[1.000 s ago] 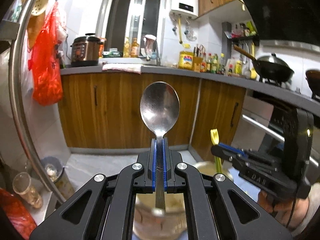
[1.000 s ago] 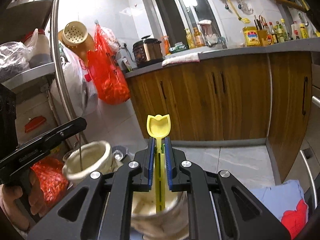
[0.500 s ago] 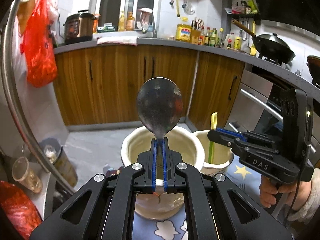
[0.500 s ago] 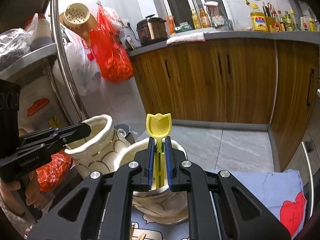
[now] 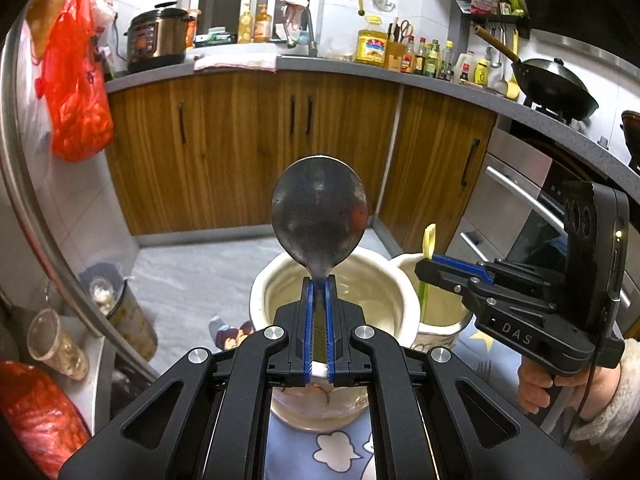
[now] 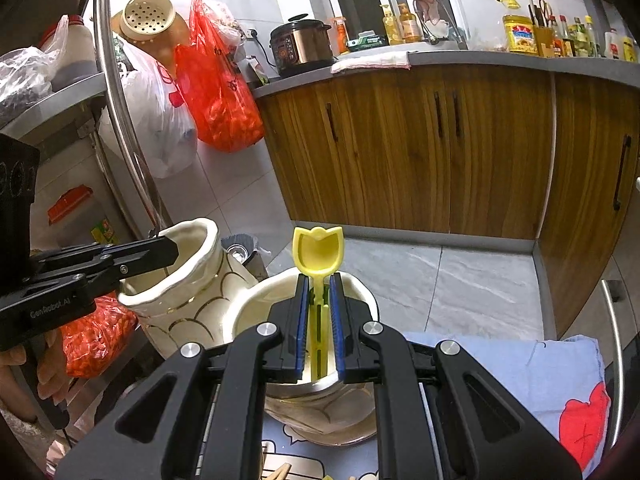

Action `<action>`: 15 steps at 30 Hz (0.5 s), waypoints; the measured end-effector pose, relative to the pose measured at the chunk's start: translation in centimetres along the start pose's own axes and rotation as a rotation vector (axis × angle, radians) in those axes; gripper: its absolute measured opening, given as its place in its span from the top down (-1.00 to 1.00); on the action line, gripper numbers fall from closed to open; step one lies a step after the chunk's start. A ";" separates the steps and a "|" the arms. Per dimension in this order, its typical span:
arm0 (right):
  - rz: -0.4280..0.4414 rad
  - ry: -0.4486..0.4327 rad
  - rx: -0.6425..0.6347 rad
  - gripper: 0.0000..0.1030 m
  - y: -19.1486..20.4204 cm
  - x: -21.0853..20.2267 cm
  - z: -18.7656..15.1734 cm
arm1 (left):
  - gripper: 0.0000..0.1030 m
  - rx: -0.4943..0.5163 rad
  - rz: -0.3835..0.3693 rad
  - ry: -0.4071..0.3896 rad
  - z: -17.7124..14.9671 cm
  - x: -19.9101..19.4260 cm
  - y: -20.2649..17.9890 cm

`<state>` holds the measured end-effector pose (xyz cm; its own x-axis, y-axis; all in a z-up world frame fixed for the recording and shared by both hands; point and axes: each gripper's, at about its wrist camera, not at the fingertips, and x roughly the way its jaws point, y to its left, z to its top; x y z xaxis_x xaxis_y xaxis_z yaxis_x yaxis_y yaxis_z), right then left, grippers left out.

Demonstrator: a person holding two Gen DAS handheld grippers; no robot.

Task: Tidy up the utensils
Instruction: 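Carry both utensils to the holder while the right tool drops the yellow spoon into the smaller cup, then lower the silver spoon into the larger cup and open the left tool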

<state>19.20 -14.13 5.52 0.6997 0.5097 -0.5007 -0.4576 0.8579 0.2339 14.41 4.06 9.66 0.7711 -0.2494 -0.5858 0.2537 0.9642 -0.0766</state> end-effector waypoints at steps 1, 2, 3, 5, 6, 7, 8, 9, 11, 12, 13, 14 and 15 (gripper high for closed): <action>-0.001 0.000 0.000 0.79 0.0 0.0 0.0 | 0.88 -0.002 -0.001 0.003 0.0 0.0 0.0; -0.002 0.000 0.000 0.79 0.0 0.0 0.0 | 0.88 -0.003 -0.002 0.004 0.0 0.0 0.1; -0.001 0.001 0.000 0.78 0.0 0.0 0.0 | 0.88 -0.002 -0.003 0.005 0.0 0.0 0.1; 0.000 0.004 0.005 0.76 -0.1 0.0 0.0 | 0.88 0.001 0.000 0.005 0.1 0.1 0.1; 0.001 0.003 0.004 0.72 0.0 0.0 0.0 | 0.88 0.001 0.001 0.005 0.1 0.1 0.0; 0.002 0.001 0.005 0.66 0.0 0.0 0.0 | 0.88 0.004 0.003 0.005 0.1 0.1 0.0; 0.006 -0.003 0.006 0.52 0.0 -0.1 0.1 | 0.88 0.005 0.003 0.006 0.1 0.1 0.0; 0.010 -0.006 0.007 0.46 0.0 -0.3 0.0 | 0.88 0.006 0.003 0.006 0.1 0.1 0.0; 0.009 -0.012 0.005 0.44 0.1 -0.5 0.0 | 0.88 0.006 0.003 0.006 0.1 0.1 0.0; 0.012 -0.014 0.008 0.42 0.1 -0.6 -0.1 | 0.88 0.006 0.003 0.008 0.1 0.1 0.0; 0.017 -0.018 0.015 0.39 0.1 -0.8 -0.1 | 0.88 0.006 0.003 0.009 0.1 0.2 0.0; 0.024 -0.022 0.022 0.34 0.1 -1.1 -0.1 | 0.88 0.007 0.002 0.012 0.1 0.2 0.0; 0.029 -0.027 0.025 0.31 0.1 -1.4 -0.2 | 0.88 0.008 0.002 0.014 0.1 0.2 -0.1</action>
<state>18.06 -14.75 6.08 0.7006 0.5360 -0.4710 -0.4647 0.8437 0.2688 14.57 3.96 9.60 0.7634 -0.2458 -0.5973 0.2566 0.9641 -0.0687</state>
